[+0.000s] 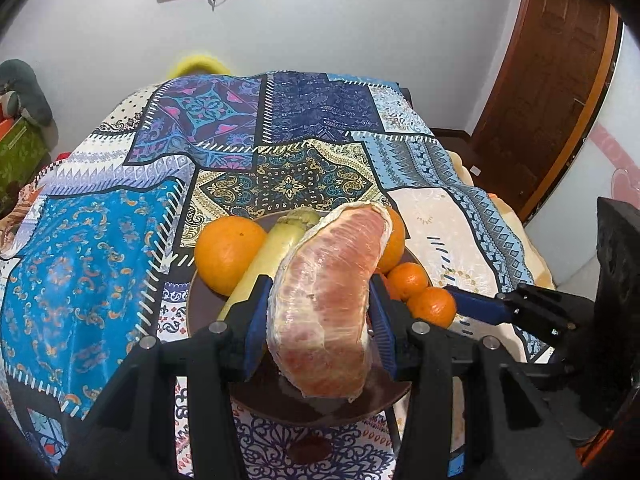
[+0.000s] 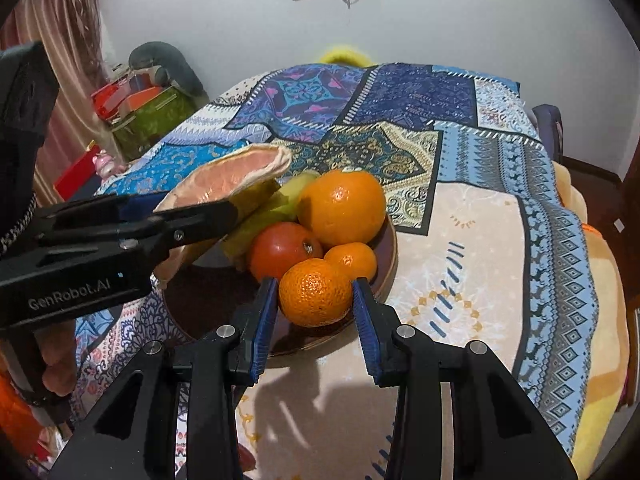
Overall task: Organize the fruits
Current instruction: 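Carry the pomelo segment and tangerine onto the plate and open both tools, then withdraw both tools and grasp a dark red date with each tool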
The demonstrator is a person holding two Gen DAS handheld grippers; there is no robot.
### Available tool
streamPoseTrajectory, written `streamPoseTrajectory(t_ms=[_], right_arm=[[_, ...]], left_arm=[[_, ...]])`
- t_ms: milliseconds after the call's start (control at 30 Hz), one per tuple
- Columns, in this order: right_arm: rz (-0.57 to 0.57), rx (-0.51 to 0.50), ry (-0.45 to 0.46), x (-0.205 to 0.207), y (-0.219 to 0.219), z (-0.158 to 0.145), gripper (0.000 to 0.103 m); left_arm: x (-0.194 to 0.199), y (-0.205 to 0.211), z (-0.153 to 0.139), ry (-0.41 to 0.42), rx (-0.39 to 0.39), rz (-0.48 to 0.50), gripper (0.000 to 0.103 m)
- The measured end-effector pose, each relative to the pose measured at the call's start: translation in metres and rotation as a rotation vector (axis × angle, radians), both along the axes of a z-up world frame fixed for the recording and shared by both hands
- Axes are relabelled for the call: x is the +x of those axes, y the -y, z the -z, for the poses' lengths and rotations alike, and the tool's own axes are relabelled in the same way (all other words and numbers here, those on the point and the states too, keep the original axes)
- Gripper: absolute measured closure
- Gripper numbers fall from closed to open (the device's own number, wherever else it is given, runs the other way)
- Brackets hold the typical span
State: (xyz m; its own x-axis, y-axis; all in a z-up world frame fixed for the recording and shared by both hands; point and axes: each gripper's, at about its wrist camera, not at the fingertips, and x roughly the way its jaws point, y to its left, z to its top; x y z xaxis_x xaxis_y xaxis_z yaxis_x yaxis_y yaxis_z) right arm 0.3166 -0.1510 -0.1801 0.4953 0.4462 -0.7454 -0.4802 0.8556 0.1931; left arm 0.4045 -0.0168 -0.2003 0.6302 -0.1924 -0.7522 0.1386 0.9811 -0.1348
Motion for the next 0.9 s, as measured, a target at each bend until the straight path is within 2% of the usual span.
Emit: streamPoseTrajectory(t_ms=[233,467,900], right_arm=[[-0.002,0.018,-0.02,0.004,0.002,0.007,0.067],[-0.004,-0.018,-0.008,0.004,-0.001,0.006,0.067],[0.008,-0.04,0.034,-0.024,0.004,-0.023,0.063]], left_arm=[[0.003,0.003,0.003,-0.005,-0.001,0.016,0.054],[0.0,-0.005,-0.002,-0.014,-0.018,-0.004,0.054],[-0.05,-0.025,-0.028,0.016,0.041,-0.037,0.054]])
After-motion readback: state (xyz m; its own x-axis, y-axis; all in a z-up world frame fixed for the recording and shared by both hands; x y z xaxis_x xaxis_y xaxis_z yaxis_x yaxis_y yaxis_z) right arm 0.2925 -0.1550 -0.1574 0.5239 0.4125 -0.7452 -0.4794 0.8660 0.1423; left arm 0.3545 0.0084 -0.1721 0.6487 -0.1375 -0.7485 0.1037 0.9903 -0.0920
